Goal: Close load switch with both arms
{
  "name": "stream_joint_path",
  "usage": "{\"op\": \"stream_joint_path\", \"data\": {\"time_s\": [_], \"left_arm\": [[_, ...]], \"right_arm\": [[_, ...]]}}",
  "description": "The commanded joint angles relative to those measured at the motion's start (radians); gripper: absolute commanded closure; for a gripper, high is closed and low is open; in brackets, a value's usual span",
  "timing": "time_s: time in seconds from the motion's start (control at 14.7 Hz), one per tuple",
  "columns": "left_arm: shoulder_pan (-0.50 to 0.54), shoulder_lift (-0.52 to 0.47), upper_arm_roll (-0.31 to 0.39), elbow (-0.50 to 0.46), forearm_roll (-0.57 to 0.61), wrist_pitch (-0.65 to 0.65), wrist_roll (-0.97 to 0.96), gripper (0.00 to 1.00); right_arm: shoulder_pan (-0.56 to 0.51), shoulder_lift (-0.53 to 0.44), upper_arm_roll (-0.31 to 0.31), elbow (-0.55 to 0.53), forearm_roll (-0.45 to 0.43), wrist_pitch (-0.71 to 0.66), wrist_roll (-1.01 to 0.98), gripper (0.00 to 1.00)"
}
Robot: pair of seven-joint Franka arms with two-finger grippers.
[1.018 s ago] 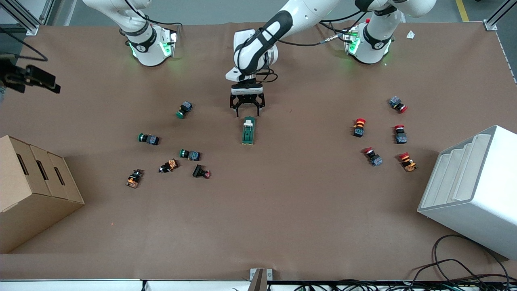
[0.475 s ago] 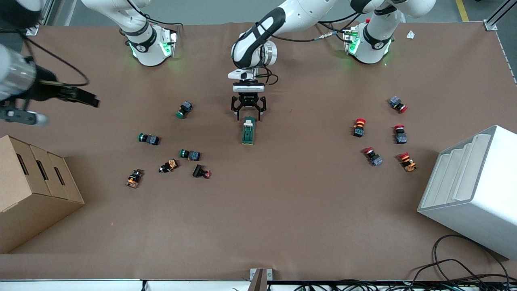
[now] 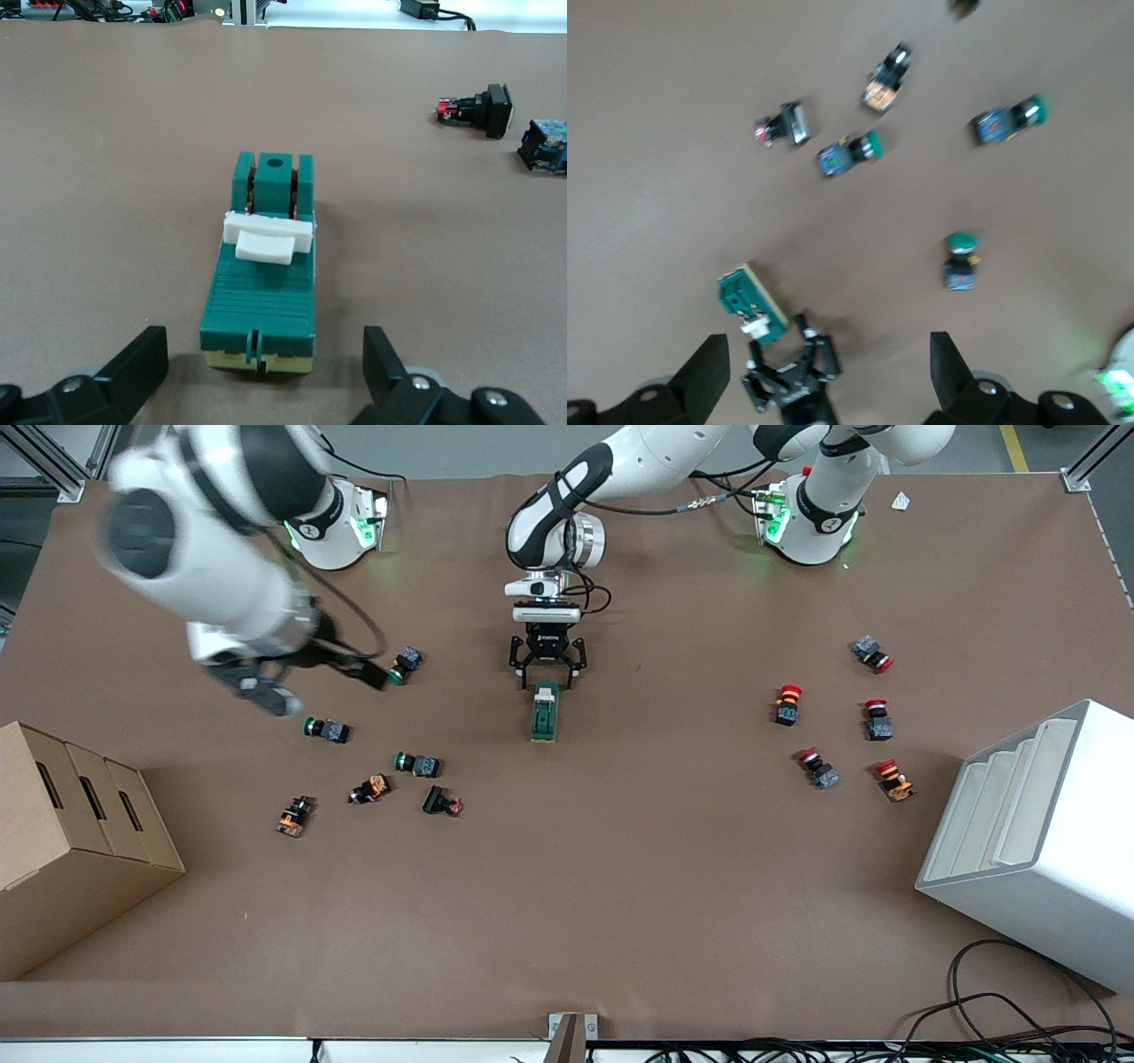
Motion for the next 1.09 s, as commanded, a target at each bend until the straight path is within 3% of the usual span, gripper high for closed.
{"op": "stream_joint_path", "data": {"time_s": [0.0, 0.27, 0.54, 1.02], "left_arm": [[-0.017, 0.041, 0.003, 0.013, 0.005, 0.017, -0.026, 0.02], [-0.04, 0.065, 0.007, 0.015, 0.005, 0.002, -0.028, 0.01], [-0.069, 0.079, 0.007, 0.01, 0.004, -0.034, -0.064, 0.01], [-0.11, 0.14, 0.007, 0.015, 0.005, -0.104, -0.086, 0.01]], "right_arm": [[0.093, 0.053, -0.012, -0.076, 0.009, 0.17, 0.158, 0.0], [0.185, 0.171, -0.012, -0.086, 0.01, 0.348, 0.325, 0.0], [0.243, 0.234, -0.011, -0.172, 0.012, 0.612, 0.456, 0.0], [0.338, 0.322, -0.011, -0.241, 0.018, 0.864, 0.617, 0.0]]}}
